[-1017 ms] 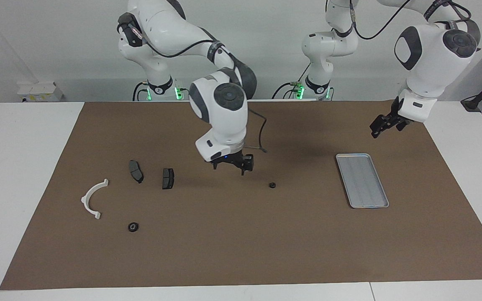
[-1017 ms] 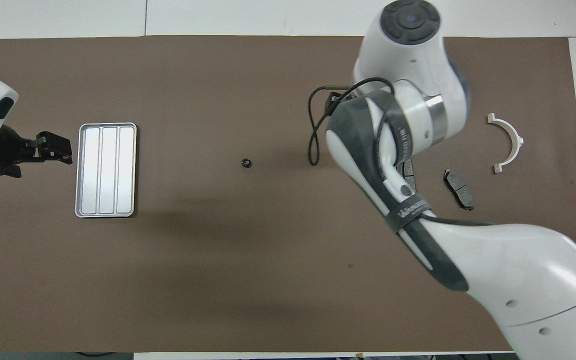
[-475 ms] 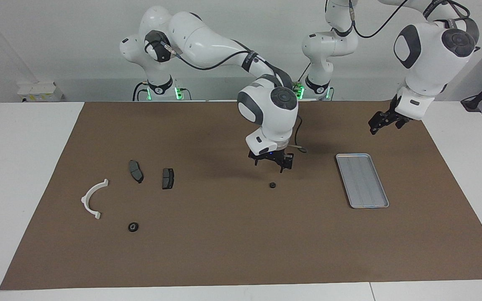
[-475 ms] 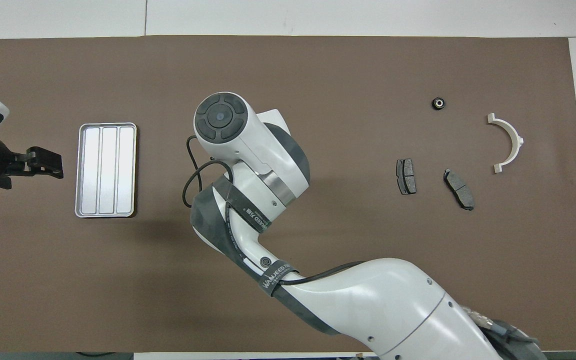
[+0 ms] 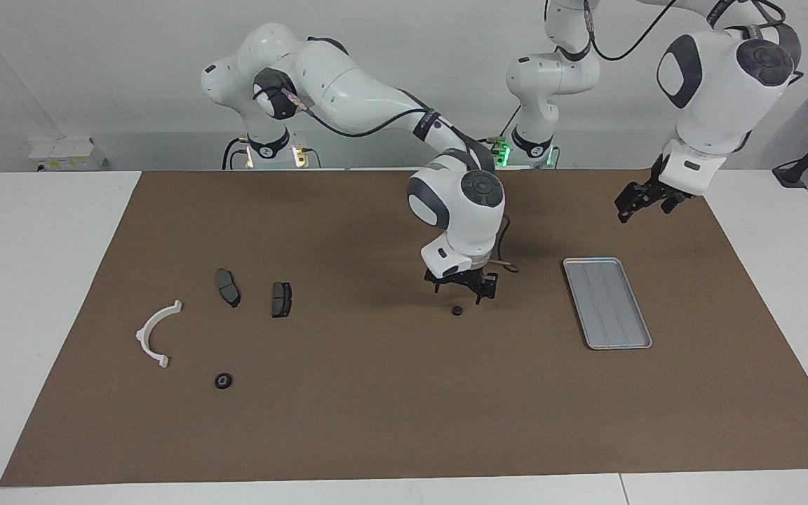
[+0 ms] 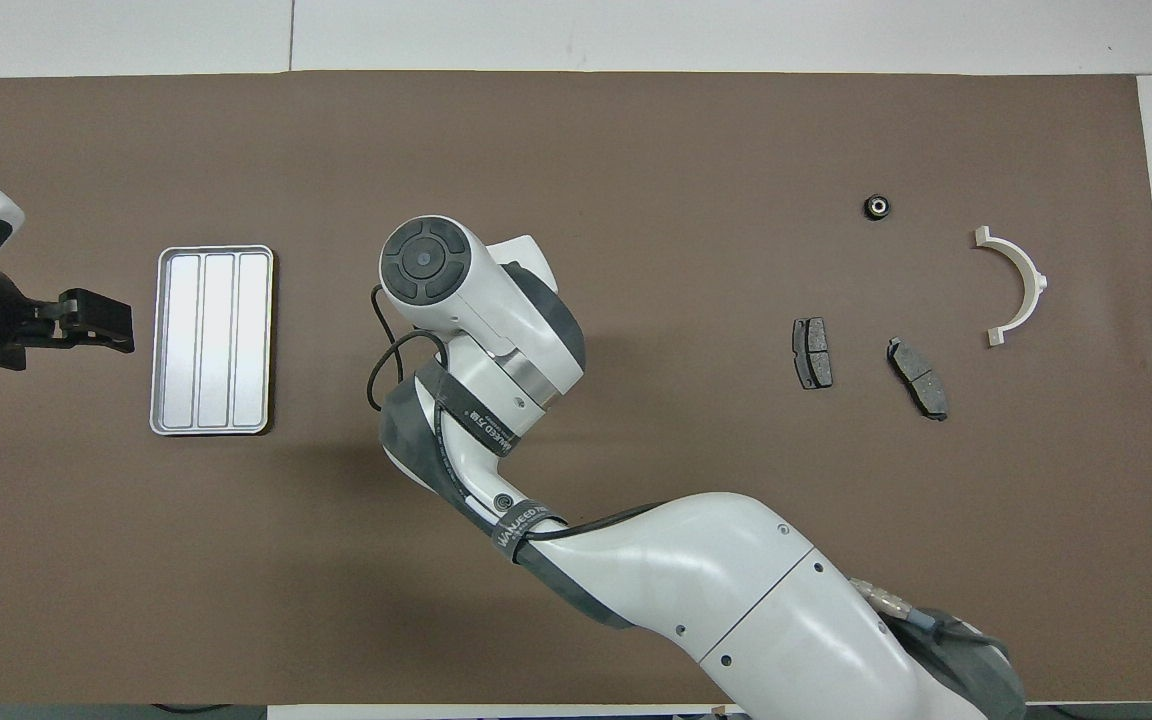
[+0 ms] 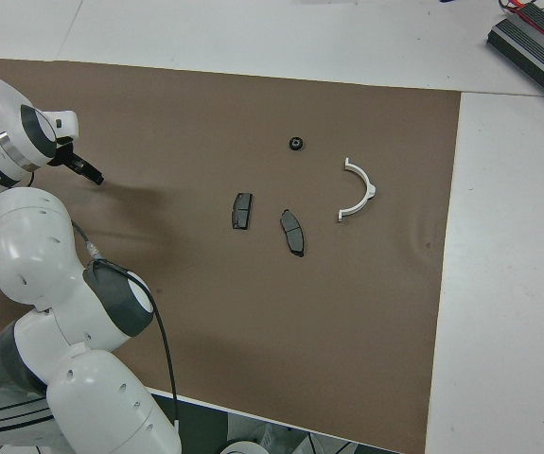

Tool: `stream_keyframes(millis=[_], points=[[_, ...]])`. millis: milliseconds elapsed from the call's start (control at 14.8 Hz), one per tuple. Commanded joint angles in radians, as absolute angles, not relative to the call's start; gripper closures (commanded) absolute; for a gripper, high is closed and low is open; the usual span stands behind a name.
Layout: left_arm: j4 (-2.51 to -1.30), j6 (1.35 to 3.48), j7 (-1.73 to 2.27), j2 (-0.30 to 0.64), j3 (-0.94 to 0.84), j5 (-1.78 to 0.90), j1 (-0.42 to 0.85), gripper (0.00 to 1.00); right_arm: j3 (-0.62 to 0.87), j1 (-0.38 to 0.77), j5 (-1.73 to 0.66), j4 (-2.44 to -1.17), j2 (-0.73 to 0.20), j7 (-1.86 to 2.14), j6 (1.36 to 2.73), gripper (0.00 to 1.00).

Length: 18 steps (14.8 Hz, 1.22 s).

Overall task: Place bearing gear from tray to pile
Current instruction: 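Lower the right gripper onto the second bearing at center and grasp it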

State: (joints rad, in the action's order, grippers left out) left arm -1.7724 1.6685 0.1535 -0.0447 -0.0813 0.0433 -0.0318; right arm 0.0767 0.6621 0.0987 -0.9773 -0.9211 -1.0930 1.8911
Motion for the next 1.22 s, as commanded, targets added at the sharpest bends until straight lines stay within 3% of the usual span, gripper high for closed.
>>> stream_keyframes(millis=[0,203,407,610,814,1153], points=[[-1.709,1.6,0.138,-0.057,-0.089,0.034,-0.048,0.0,0.068,0.687,0.138,-0.943,-0.974,-1.101,1.905,0.0],[-1.687,1.585,0.138,-0.057,-0.087,0.034,-0.048,0.0,0.061,0.687,0.138,-0.94,-0.974,-1.1,1.902,0.02],[-1.698,1.585,0.135,-0.061,-0.084,0.031,-0.049,0.0,0.057,0.687,0.138,-0.939,-0.974,-1.103,1.905,0.24],[-1.698,1.586,0.135,-0.061,-0.086,0.032,-0.048,0.0,0.049,0.678,0.138,-0.939,-0.971,-1.109,1.942,0.27],[-1.7,1.586,0.14,-0.061,-0.087,0.032,-0.048,0.0,0.048,0.676,0.138,-0.939,-0.971,-1.126,1.951,0.37],[-1.697,1.591,0.144,-0.06,-0.084,0.032,-0.048,0.0,0.054,0.676,0.129,-0.942,-0.968,-1.141,1.956,0.38]])
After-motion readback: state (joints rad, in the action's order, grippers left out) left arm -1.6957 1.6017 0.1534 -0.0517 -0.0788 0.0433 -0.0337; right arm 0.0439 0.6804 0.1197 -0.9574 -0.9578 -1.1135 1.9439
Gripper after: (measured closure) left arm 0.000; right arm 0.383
